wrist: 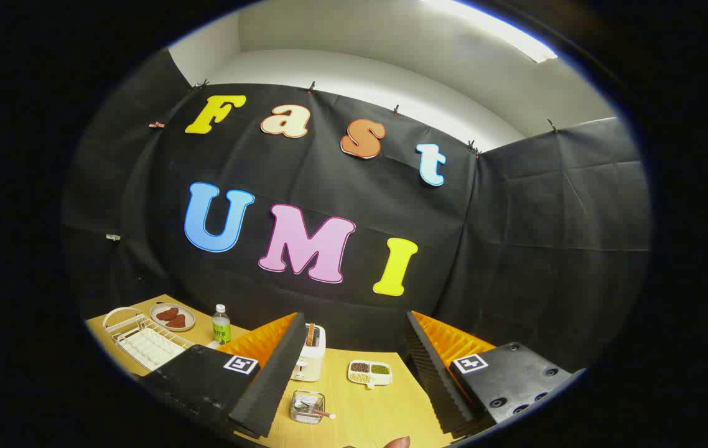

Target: Take the plate from the dish rack, then take the spoon from the basket and place it into the plate.

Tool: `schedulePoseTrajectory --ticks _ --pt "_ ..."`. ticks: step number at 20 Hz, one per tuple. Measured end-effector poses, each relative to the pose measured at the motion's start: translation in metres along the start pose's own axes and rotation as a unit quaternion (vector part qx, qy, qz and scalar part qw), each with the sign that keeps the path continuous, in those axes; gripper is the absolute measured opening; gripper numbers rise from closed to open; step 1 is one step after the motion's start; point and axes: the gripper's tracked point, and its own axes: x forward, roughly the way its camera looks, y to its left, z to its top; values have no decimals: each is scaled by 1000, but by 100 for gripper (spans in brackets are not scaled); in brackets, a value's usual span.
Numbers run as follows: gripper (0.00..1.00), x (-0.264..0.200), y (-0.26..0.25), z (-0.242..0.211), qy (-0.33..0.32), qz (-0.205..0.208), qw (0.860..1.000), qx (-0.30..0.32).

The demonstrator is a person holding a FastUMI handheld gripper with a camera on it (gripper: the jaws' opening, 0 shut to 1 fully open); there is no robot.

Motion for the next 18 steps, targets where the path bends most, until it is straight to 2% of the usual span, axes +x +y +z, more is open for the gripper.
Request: schedulePoseTrajectory --ticks 18 --pt "97 -10 3 -10 15 1 1000 2"
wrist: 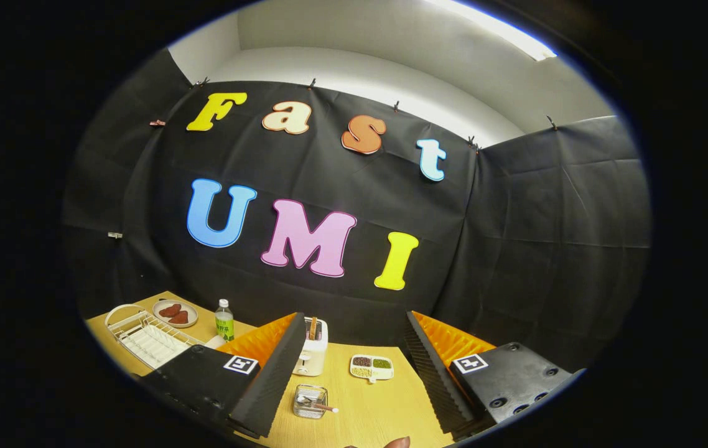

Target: Take the plate from the dish rack, then take the spoon from the basket and place it into the plate.

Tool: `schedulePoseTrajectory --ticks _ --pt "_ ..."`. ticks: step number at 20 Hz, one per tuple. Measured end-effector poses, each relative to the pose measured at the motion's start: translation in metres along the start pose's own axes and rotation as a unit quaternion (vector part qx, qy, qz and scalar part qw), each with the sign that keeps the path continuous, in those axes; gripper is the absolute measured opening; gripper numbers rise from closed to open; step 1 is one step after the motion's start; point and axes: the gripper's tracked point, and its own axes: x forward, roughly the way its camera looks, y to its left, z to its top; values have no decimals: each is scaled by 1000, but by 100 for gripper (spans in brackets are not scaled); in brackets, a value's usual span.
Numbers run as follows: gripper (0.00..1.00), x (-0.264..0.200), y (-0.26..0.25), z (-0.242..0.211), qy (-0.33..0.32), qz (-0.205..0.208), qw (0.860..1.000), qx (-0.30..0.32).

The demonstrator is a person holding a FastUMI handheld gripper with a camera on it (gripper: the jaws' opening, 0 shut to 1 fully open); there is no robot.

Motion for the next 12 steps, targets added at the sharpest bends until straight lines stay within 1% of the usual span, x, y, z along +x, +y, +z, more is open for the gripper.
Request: schedulePoseTrajectory --ticks 7,9,10,12 --pt "97 7 7 -9 14 12 1000 0" --pt "97 12 13 -18 25 31 999 -4" --pt "97 17 20 -27 40 51 998 -4" --pt "97 24 35 -62 96 98 991 1"
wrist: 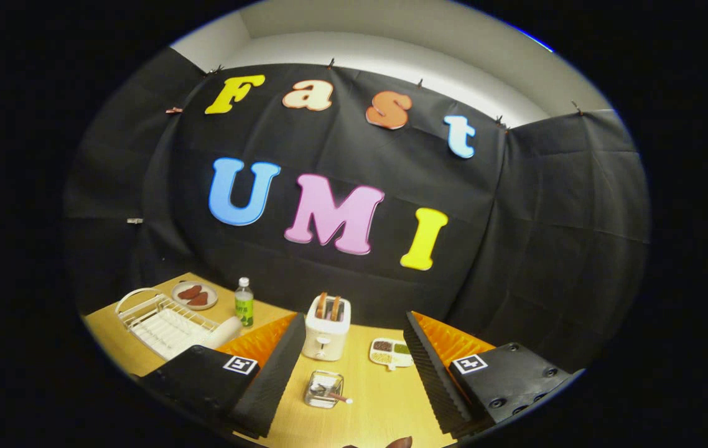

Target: Take the plate from the dish rack, then take the spoon from the basket and place it into the plate.

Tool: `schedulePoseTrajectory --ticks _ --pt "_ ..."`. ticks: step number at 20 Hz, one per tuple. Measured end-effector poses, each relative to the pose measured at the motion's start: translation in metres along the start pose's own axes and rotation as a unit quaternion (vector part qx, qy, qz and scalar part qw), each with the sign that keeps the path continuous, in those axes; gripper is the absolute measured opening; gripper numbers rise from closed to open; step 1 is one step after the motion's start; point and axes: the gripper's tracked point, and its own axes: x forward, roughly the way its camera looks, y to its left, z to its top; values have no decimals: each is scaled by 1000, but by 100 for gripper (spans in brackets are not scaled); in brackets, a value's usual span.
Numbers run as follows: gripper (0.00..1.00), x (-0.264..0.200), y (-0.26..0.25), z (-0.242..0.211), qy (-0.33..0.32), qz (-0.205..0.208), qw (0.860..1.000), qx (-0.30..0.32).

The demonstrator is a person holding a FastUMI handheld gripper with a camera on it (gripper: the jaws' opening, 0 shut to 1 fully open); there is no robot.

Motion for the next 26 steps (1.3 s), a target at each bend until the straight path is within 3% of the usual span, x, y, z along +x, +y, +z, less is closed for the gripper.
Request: schedulePoseTrajectory --ticks 3,5,10,14,19,26 --pt "98 17 4 -55 84 51 995 4" --pt "98 29 16 -72 102 78 992 6" --pt "98 57 90 -76 132 156 978 39" --pt "98 79 145 -88 180 189 962 82" --pt "99 105 203 -99 240 197 938 153" --pt "99 135 240 -136 300 149 930 151"
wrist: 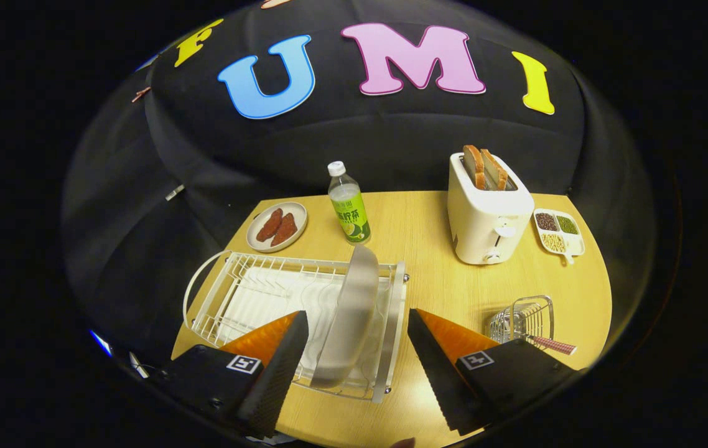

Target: Take the plate from the dish rack, then take the spoon from the basket and place it into the plate.

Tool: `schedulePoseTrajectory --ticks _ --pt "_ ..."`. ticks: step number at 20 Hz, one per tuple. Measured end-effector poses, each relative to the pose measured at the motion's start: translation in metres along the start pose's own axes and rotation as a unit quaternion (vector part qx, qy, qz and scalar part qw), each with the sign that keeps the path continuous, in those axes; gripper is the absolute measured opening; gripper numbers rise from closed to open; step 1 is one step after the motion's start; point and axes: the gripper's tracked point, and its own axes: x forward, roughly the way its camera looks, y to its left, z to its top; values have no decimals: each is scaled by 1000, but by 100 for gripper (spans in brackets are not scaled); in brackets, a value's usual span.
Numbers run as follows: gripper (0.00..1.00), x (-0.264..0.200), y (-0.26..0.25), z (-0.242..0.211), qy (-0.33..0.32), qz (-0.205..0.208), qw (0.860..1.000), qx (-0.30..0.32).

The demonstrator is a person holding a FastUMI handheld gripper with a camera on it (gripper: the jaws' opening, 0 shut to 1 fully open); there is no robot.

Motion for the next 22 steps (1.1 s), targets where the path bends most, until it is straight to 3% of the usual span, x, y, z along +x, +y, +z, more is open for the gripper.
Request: schedulePoseTrajectory --ticks 3,5,8,12,14,16,22 --pt "98 18 3 -9 19 -24 1000 -1" --pt "83 27 2 -15 31 -42 999 -3" --pt "47 38 1 -19 43 -72 996 0" --pt "33 31 -16 7 12 -156 988 10" --pt "27 25 -21 26 -12 -192 981 -31" --pt "25 24 -16 30 -11 -199 978 -59" --pt "25 23 -10 43 -27 -237 966 -97"
